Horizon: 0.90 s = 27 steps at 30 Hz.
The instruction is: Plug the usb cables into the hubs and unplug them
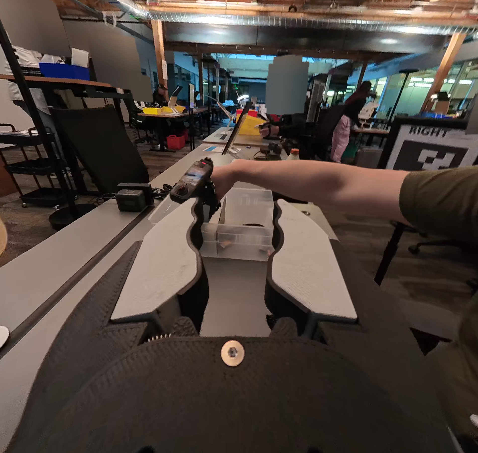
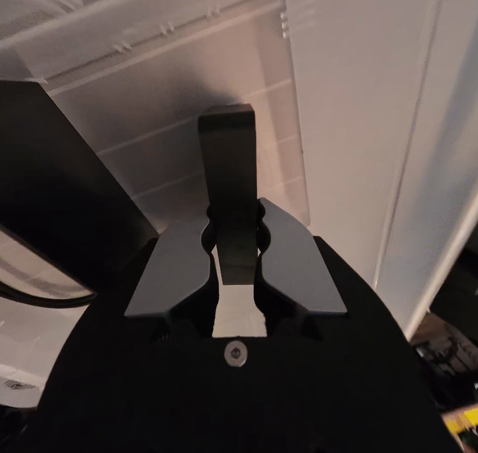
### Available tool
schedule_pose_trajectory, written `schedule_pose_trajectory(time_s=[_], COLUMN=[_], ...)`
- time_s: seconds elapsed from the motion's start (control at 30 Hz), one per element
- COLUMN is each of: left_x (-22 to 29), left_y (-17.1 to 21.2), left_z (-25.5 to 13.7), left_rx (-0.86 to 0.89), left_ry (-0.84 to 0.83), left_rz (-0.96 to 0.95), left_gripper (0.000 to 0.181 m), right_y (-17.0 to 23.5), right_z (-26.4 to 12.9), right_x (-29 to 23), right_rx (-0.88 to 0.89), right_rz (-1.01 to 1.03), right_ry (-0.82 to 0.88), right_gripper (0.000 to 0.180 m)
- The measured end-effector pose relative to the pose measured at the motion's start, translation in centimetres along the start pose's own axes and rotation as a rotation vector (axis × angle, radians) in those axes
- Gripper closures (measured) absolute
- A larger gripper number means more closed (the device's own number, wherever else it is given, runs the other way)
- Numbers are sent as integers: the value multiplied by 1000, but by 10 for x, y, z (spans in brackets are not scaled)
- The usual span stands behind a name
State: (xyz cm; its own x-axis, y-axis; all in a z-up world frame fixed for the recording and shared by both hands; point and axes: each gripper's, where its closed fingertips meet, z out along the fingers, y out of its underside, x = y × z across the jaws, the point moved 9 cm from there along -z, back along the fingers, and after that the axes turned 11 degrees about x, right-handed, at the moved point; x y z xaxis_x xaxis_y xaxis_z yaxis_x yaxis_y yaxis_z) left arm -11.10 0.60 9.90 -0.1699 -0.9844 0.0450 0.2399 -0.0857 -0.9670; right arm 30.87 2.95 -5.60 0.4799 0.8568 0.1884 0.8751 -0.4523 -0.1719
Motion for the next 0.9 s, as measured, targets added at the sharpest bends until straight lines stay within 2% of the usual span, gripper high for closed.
schedule_pose_trajectory(time_s=[0.17,0.23,0.33,0.4,0.47,0.57,0.67,0.73,0.77,0.83,0.9], left_x=[2,2,2,3,5,9,13,16,18,21,24], left_y=[17,20,19,16,12,9,10,10,11,12,12], left_z=[14,16,16,14,13,15,19,23,24,27,28], left_rx=[-87,-96,-93,-92,-83,-80,-93,-97,-101,-121,-143], left_ry=[45,46,43,39,36,45,50,52,56,64,62], left_rz=[-5,-14,-27,-31,-25,-16,-6,2,3,9,35], left_gripper=[123,123,123,123,124,125,126,126,127,127,127], right_y=[-5,-5,-4,11,41,88,114,121,121,124,128], right_z=[4,-6,-44,-82,-110,-114,-96,-85,-82,-81,-81], right_x=[0,-1,-7,-7,-12,-22,-32,-34,-34,-32,-32], right_rx=[49,45,201,290,355,416,334,304,330,362,375], right_rz=[-29,-56,-47,69,330,722,898,990,1044,1196,1261], right_ry=[-5,68,233,480,590,490,404,333,270,204,212], right_gripper=[146,144,144,144,139,137,138,154,168,174,175])
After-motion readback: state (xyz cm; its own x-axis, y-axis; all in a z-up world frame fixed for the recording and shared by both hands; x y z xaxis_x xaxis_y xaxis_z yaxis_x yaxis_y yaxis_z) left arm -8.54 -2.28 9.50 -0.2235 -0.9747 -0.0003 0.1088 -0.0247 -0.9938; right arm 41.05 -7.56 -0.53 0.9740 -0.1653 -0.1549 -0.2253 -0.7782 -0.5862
